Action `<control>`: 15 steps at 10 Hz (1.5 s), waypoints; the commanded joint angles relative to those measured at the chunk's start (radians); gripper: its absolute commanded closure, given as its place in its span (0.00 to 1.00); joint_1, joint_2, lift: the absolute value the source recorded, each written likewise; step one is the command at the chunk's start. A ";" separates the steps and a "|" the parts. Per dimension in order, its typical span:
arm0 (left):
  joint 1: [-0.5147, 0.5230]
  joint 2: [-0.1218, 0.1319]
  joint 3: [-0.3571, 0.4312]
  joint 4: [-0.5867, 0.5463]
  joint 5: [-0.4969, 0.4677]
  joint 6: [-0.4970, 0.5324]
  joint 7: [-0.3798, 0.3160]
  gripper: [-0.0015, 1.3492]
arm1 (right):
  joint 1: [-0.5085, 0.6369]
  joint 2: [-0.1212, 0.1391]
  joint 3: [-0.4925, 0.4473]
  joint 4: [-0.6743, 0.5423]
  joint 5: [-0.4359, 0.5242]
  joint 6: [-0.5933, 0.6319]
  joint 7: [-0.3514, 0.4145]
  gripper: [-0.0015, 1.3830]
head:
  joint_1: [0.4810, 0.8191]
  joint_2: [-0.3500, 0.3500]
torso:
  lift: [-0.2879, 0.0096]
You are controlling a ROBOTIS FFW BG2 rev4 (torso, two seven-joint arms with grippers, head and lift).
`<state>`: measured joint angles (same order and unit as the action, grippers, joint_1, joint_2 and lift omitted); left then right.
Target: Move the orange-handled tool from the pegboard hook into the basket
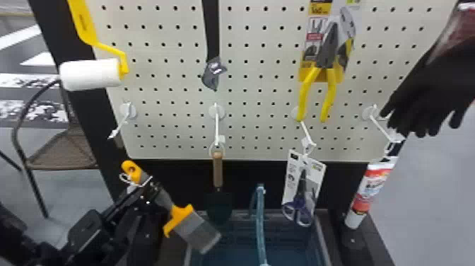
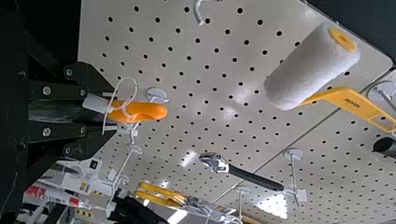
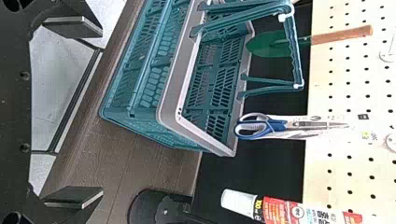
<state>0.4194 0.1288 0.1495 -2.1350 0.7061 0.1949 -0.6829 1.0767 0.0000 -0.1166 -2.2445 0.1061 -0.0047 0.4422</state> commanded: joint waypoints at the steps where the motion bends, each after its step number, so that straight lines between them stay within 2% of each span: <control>1: 0.013 0.000 -0.053 0.043 0.055 -0.051 0.008 0.90 | 0.000 0.001 0.000 0.000 0.001 0.002 0.001 0.08 | 0.20 0.50 | 0.63; 7: 0.021 0.003 -0.246 0.173 0.176 -0.209 0.052 0.90 | 0.000 0.001 0.000 0.000 0.001 0.006 0.001 0.08 | 0.20 0.50 | 0.63; 10: 0.009 0.012 -0.320 0.251 0.210 -0.247 0.052 0.90 | 0.000 0.001 0.000 0.002 0.000 0.009 0.001 0.08 | 0.20 0.50 | 0.63; 15: -0.032 0.012 -0.407 0.342 0.236 -0.281 0.052 0.90 | 0.000 0.001 0.000 0.005 0.000 0.014 0.001 0.08 | 0.20 0.50 | 0.63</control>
<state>0.3929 0.1412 -0.2479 -1.8035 0.9393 -0.0822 -0.6302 1.0761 0.0000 -0.1166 -2.2413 0.1055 0.0082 0.4433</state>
